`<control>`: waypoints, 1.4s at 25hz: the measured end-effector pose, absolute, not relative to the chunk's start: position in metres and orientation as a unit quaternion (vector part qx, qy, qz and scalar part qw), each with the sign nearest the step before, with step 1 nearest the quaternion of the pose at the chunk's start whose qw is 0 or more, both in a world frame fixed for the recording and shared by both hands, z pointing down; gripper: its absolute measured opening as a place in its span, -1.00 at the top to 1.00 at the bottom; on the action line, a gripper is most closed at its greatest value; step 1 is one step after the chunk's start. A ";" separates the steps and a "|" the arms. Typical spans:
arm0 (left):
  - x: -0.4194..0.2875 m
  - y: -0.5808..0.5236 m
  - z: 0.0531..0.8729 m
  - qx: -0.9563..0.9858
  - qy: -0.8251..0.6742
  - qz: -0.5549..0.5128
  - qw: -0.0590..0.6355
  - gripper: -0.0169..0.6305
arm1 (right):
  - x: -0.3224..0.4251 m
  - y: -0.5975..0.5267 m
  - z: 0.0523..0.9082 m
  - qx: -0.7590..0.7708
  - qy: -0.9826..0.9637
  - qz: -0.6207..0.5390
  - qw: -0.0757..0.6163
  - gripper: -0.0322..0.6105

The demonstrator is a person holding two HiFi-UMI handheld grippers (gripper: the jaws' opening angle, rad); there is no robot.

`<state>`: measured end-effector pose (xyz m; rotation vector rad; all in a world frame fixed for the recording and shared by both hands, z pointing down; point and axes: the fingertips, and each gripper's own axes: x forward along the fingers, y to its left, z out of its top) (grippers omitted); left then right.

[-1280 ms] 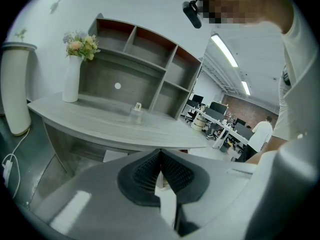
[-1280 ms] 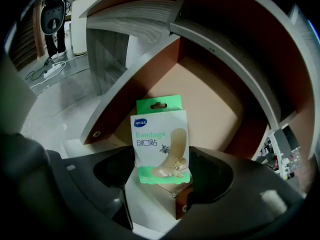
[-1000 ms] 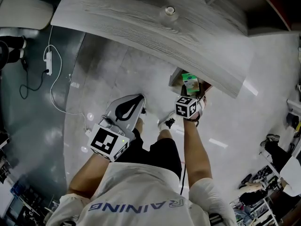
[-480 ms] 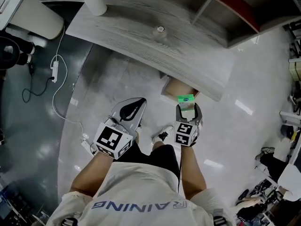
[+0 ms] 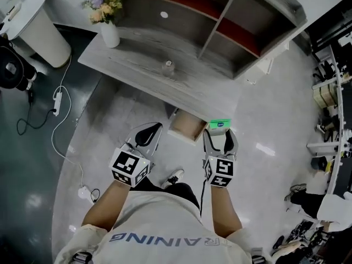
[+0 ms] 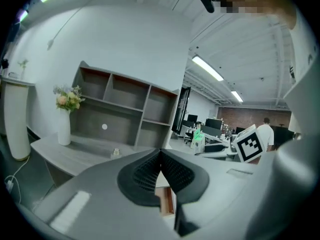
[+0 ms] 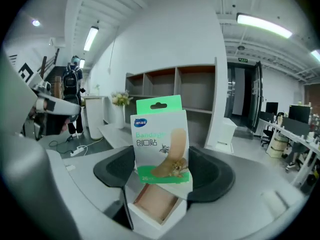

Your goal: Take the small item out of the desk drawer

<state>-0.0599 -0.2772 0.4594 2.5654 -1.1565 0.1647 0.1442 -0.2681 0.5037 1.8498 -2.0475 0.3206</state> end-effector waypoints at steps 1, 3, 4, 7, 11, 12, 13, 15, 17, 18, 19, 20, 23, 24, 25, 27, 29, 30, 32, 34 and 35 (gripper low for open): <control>-0.058 -0.277 0.450 0.901 -0.404 0.055 0.151 0.94 | 0.147 -0.266 0.487 0.657 -0.727 0.105 0.170 -0.19; -0.054 -0.277 0.431 0.905 -0.401 0.046 0.133 0.94 | 0.153 -0.261 0.454 0.663 -0.729 0.088 0.149 -0.19; -0.052 -0.277 0.422 0.907 -0.399 0.041 0.125 0.94 | 0.157 -0.258 0.438 0.666 -0.729 0.079 0.139 -0.19; -0.045 -0.280 0.393 0.913 -0.394 0.025 0.102 0.94 | 0.166 -0.252 0.395 0.676 -0.727 0.053 0.107 -0.19; -0.029 -0.280 0.358 0.923 -0.377 0.005 0.073 0.94 | 0.177 -0.245 0.349 0.683 -0.726 0.028 0.072 -0.20; -0.024 -0.279 0.352 0.926 -0.372 0.001 0.068 0.94 | 0.179 -0.243 0.340 0.684 -0.726 0.023 0.065 -0.20; -0.019 -0.278 0.347 0.928 -0.367 -0.002 0.064 0.94 | 0.182 -0.240 0.332 0.685 -0.726 0.019 0.059 -0.20; -0.010 -0.276 0.338 0.933 -0.356 -0.007 0.057 0.94 | 0.185 -0.236 0.316 0.684 -0.728 0.009 0.047 -0.20; 0.000 -0.273 0.334 0.938 -0.343 -0.011 0.054 0.94 | 0.187 -0.231 0.305 0.684 -0.728 -0.007 0.043 -0.20; 0.005 -0.271 0.334 0.940 -0.336 -0.011 0.054 0.94 | 0.188 -0.229 0.301 0.684 -0.728 -0.014 0.043 -0.20; 0.010 -0.268 0.334 0.942 -0.330 -0.011 0.054 0.94 | 0.189 -0.227 0.299 0.685 -0.727 -0.019 0.045 -0.20; 0.014 -0.266 0.334 0.944 -0.326 -0.011 0.054 0.94 | 0.190 -0.226 0.298 0.685 -0.727 -0.021 0.047 -0.20; 0.017 -0.262 0.334 0.946 -0.320 -0.012 0.057 0.94 | 0.191 -0.223 0.296 0.686 -0.725 -0.022 0.049 -0.20; 0.017 -0.262 0.333 0.946 -0.320 -0.012 0.057 0.94 | 0.191 -0.223 0.296 0.687 -0.725 -0.021 0.049 -0.20; 0.016 -0.262 0.332 0.946 -0.320 -0.012 0.057 0.94 | 0.190 -0.224 0.296 0.687 -0.725 -0.021 0.050 -0.20; 0.014 -0.263 0.331 0.945 -0.322 -0.012 0.056 0.94 | 0.189 -0.225 0.296 0.686 -0.725 -0.020 0.051 -0.20; 0.011 -0.262 0.331 0.944 -0.324 -0.011 0.057 0.94 | 0.186 -0.225 0.297 0.685 -0.727 -0.018 0.050 -0.20; 0.010 -0.262 0.331 0.944 -0.325 -0.011 0.057 0.94 | 0.185 -0.225 0.297 0.683 -0.728 -0.018 0.048 -0.20; 0.008 -0.260 0.333 0.944 -0.326 -0.008 0.059 0.94 | 0.182 -0.226 0.298 0.681 -0.731 -0.017 0.047 -0.20; 0.006 -0.259 0.334 0.943 -0.326 -0.006 0.059 0.94 | 0.179 -0.227 0.299 0.678 -0.734 -0.016 0.047 -0.20; 0.005 -0.258 0.334 0.943 -0.327 -0.005 0.060 0.94 | 0.177 -0.227 0.299 0.676 -0.735 -0.016 0.046 -0.20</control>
